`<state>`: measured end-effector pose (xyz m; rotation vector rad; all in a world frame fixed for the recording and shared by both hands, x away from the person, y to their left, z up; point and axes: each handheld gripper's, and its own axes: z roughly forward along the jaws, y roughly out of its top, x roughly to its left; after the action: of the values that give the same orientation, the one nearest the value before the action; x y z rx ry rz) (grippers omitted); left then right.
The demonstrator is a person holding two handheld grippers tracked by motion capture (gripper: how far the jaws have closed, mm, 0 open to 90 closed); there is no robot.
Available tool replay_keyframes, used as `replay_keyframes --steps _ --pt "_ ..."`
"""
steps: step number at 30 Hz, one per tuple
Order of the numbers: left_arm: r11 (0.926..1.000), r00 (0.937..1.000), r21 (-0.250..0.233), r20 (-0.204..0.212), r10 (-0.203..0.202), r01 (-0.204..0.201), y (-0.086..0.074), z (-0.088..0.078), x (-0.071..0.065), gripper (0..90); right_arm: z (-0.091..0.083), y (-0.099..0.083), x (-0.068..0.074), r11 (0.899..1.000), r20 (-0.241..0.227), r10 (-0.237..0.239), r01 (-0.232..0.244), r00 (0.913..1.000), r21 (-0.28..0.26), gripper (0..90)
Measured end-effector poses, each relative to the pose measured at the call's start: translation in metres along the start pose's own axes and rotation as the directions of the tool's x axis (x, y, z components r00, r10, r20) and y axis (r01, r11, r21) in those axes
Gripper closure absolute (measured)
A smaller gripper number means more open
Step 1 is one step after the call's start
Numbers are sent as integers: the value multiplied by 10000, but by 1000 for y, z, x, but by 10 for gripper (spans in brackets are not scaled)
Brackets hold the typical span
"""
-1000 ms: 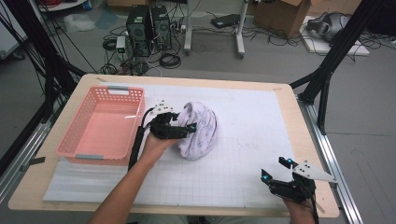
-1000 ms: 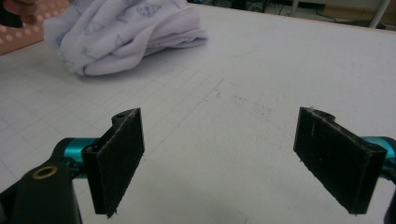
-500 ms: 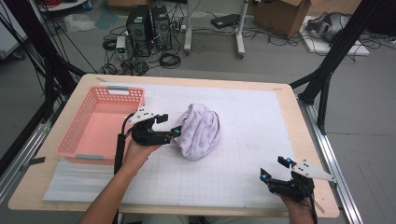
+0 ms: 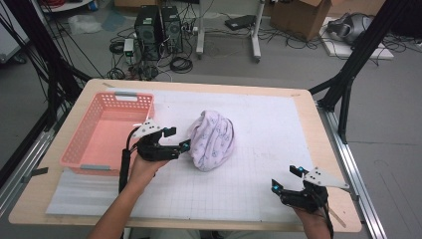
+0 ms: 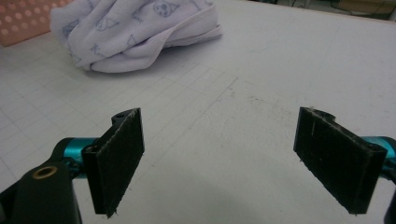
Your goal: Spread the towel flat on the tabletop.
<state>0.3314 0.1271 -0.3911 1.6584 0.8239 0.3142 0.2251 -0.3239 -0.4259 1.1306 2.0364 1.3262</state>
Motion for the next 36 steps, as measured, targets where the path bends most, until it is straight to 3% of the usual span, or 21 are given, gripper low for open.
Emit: replay_keyframes --steps 3,8,11,17,19,24,27,30,33,36 --pt "9998 9998 72 35 172 -172 0 0 1 232 3 1 1 9999 -100 -83 84 9999 72 150" --pt "9990 9996 363 120 266 -271 0 8 4 293 14 2 1 9988 -509 217 -194 9985 453 150" --pt "9985 9992 429 205 343 -352 1 15 4 313 23 5 0 9985 -668 372 -344 9971 416 150" --pt "9996 9997 100 16 248 -248 6 26 11 362 53 18 1 9978 -829 367 -320 9959 574 151" --pt "9983 9994 488 7 332 -332 5 34 11 373 64 23 3 9976 -913 478 -429 9947 548 151" --pt "9920 9993 1207 10 361 -359 0 51 13 371 104 38 12 9931 -1019 368 -250 9941 1146 157" --pt "9884 9994 1475 66 351 -357 -4 57 14 383 126 44 21 9820 -1365 415 -152 9898 1884 271" --pt "9863 9993 1611 179 340 -364 -6 59 16 450 146 46 32 9734 -1678 459 -64 9847 2289 281" --pt "9834 9979 1719 409 510 -573 -7 60 15 591 158 49 40 9720 -1809 412 26 9826 2351 321" --pt "9794 9956 1830 526 774 -858 -8 60 13 751 166 50 48 9760 -1880 34 376 9822 2145 490"
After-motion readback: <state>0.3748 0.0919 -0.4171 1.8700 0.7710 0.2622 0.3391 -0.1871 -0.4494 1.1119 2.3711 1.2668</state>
